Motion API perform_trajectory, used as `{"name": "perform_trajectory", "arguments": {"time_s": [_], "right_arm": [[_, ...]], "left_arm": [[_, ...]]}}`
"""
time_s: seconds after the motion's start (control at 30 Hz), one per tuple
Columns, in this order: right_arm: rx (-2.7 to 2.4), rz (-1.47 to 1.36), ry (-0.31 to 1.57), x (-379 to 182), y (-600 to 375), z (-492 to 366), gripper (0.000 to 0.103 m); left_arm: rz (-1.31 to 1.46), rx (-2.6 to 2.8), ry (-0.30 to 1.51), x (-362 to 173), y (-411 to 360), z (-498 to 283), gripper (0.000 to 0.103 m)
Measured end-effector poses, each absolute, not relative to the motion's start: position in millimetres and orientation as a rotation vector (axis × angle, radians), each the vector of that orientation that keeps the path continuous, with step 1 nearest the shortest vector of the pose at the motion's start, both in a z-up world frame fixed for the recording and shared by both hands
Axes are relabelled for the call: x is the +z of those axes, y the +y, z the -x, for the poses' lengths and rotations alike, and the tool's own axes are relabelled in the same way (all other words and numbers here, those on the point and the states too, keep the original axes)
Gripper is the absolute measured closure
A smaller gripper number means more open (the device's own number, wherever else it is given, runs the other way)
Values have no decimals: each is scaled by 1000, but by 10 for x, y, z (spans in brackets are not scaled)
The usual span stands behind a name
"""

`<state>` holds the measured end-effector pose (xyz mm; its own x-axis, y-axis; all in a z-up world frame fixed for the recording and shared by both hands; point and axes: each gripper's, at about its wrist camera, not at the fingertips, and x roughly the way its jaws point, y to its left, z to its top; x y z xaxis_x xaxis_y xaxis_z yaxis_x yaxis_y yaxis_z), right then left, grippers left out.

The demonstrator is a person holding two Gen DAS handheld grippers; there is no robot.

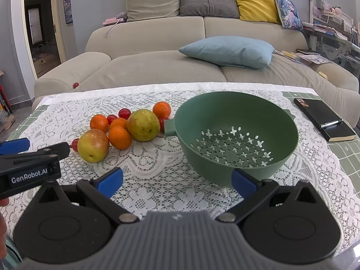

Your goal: Organize fruits

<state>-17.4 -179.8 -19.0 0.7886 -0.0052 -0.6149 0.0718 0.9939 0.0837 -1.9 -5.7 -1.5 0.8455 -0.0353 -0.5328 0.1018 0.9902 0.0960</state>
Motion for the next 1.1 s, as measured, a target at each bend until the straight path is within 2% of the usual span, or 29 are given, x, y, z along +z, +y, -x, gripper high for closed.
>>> {"name": "perform_trajectory", "arguments": {"time_s": [0.57,0.63,0.67,0.8,0.9,1.1], "right_arm": [[-23,-119,655,-213,-1777,144,4],[6,-115,637,-223,-1739,134,4],[30,-113,621,-232,-1713,133,7],[136,-90,588,-290,-1550,83,27],[189,-61,584,-362,-1428,-19,41],[205,86,581,-458,-1241,-304,52]], "left_arm": [[-109,-80,573,-25,-35,-10,9],[-107,-75,576,-45,4,-38,16],[-102,-75,579,-56,27,-55,22],[-45,-92,617,-124,174,-164,39],[-32,-92,625,-165,231,-244,43],[-34,-152,662,-176,209,-470,42]]}}
